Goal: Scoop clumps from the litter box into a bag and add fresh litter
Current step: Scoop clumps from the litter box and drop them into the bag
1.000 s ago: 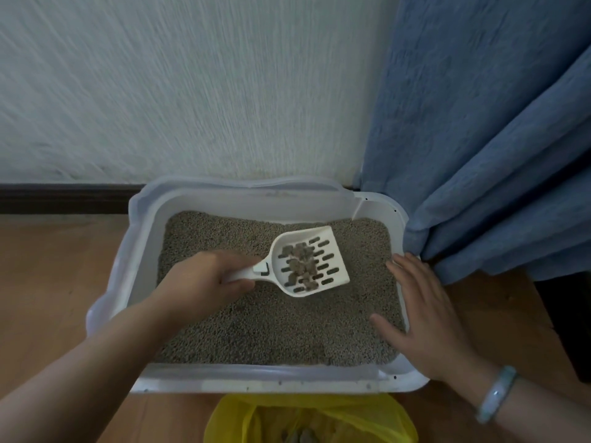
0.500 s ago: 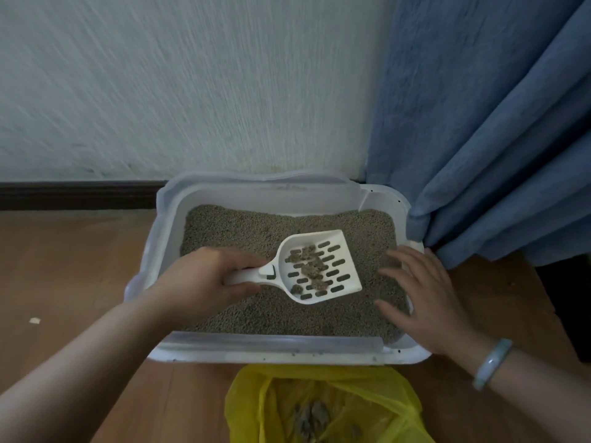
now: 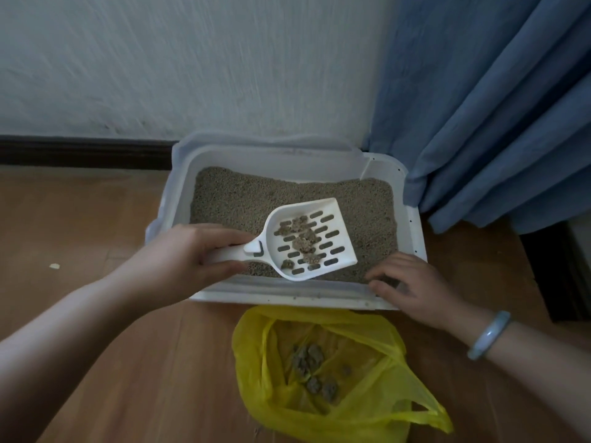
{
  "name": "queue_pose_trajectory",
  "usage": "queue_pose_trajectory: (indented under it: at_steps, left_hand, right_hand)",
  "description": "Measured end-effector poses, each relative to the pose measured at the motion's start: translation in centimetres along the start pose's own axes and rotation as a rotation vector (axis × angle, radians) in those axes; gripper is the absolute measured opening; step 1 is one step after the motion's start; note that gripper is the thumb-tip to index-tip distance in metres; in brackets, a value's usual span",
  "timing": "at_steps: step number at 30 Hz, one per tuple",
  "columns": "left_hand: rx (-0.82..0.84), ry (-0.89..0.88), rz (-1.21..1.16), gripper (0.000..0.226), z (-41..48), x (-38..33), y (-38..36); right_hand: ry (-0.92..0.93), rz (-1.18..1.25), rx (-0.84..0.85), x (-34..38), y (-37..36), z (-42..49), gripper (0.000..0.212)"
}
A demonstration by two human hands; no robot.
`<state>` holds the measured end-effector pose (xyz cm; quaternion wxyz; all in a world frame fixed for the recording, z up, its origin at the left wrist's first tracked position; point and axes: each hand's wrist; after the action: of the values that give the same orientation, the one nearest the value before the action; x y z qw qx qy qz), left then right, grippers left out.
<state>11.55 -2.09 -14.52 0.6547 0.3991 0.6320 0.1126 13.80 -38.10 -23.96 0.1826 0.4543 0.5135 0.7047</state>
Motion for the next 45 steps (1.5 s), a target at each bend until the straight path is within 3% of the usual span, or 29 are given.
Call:
queue_pose_trajectory:
  at_steps: [4, 17, 25, 30, 35, 45]
  left_hand:
    - [-0.033, 0.038, 0.020, 0.049, -1.9, -0.3, 0.7]
    - [0.094, 0.027, 0.041, 0.047, -6.2, -1.2, -3.3]
    - [0.270, 0.077, 0.070, 0.043, -6.9, 0.7, -7.6]
    - [0.374, 0.207, -0.009, 0.037, -6.1, 1.4, -9.3]
    - [0.403, 0.302, -0.069, 0.026, -5.2, 2.1, -8.2]
    - [0.429, 0.252, 0.039, 0.033, -5.3, 1.8, -8.3]
  right_hand:
    - [-0.004, 0.000, 0.010, 0.4, 0.3, 0.2, 0.052]
    - [-0.064, -0.023, 0.074, 0.9, 0.6, -0.1, 0.032]
    - [-0.070, -0.060, 0.079, 0.8, 0.4, -0.1, 0.035]
    - [-0.056, -0.060, 0.061, 0.4, 0.0, -0.2, 0.043]
    - [-0.046, -0.064, 0.051, 0.2, -0.2, -0.3, 0.044]
    - [-0.035, -0.088, 0.048, 0.0, -0.5, -0.3, 0.048]
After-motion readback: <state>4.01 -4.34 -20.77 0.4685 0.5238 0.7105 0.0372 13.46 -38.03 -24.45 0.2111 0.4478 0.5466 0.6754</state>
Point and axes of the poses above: each hand's wrist, its own z-axis towards the middle knuckle, its own y-axis out of the back of the hand, x = y × z, and after that the axes turned 12 degrees about -z, right-handed
